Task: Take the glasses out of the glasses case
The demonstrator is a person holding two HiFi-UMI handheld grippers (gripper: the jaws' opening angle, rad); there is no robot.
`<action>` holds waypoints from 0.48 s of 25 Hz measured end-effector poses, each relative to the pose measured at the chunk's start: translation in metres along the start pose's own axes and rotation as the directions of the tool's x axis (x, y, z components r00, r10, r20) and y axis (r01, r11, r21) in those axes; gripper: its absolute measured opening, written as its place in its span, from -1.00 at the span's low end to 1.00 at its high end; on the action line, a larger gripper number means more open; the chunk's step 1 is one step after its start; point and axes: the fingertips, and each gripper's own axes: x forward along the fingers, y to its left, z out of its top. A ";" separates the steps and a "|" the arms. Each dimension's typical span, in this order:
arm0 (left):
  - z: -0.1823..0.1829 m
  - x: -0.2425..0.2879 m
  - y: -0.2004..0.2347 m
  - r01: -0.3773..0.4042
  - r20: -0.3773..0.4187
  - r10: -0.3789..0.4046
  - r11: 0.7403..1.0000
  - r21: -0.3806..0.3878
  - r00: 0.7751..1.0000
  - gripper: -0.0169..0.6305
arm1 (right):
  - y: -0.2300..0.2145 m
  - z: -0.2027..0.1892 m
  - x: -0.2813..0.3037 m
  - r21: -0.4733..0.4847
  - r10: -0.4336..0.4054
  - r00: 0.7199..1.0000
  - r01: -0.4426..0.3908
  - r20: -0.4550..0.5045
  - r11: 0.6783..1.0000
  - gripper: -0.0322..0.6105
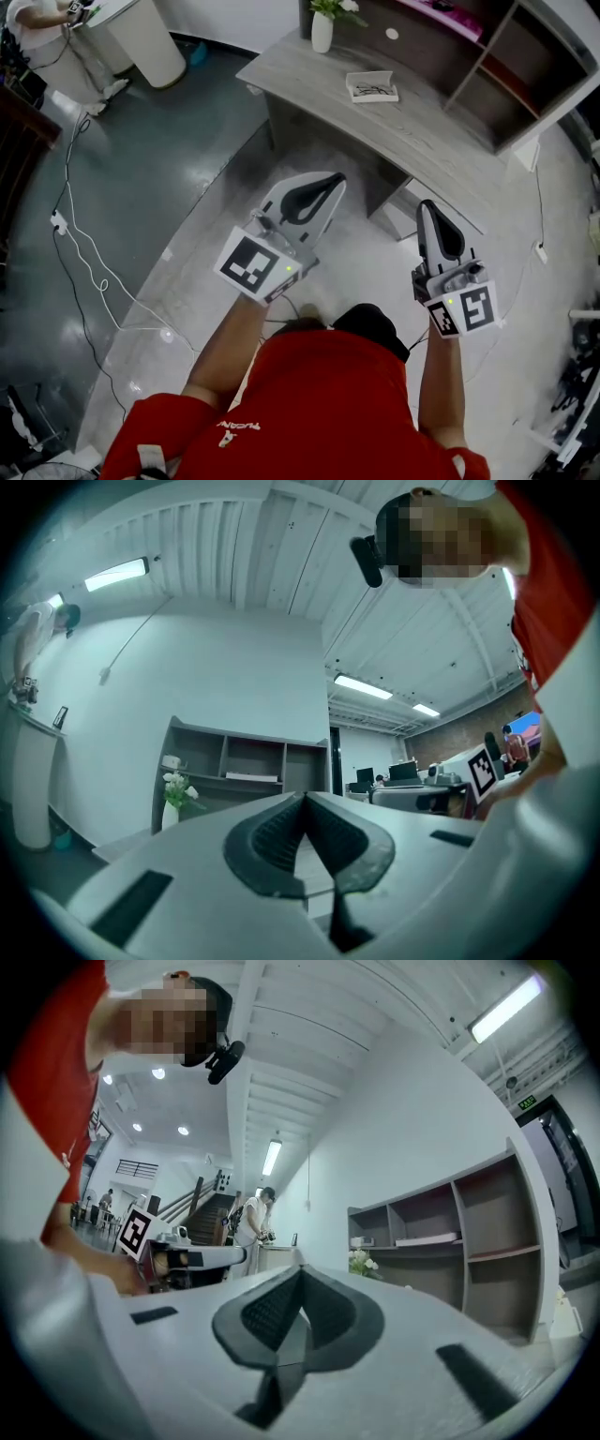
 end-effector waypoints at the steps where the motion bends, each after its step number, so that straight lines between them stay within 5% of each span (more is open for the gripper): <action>1: 0.000 -0.001 0.004 0.005 -0.001 -0.005 1.000 -0.002 1.000 -0.91 | 0.002 -0.001 0.002 -0.004 -0.003 1.000 0.003 -0.005 1.000 -0.89; 12: -0.017 0.030 0.047 0.017 -0.017 -0.017 1.000 0.009 1.000 -0.91 | -0.036 -0.016 0.039 -0.041 -0.033 0.999 0.032 -0.020 0.999 -0.89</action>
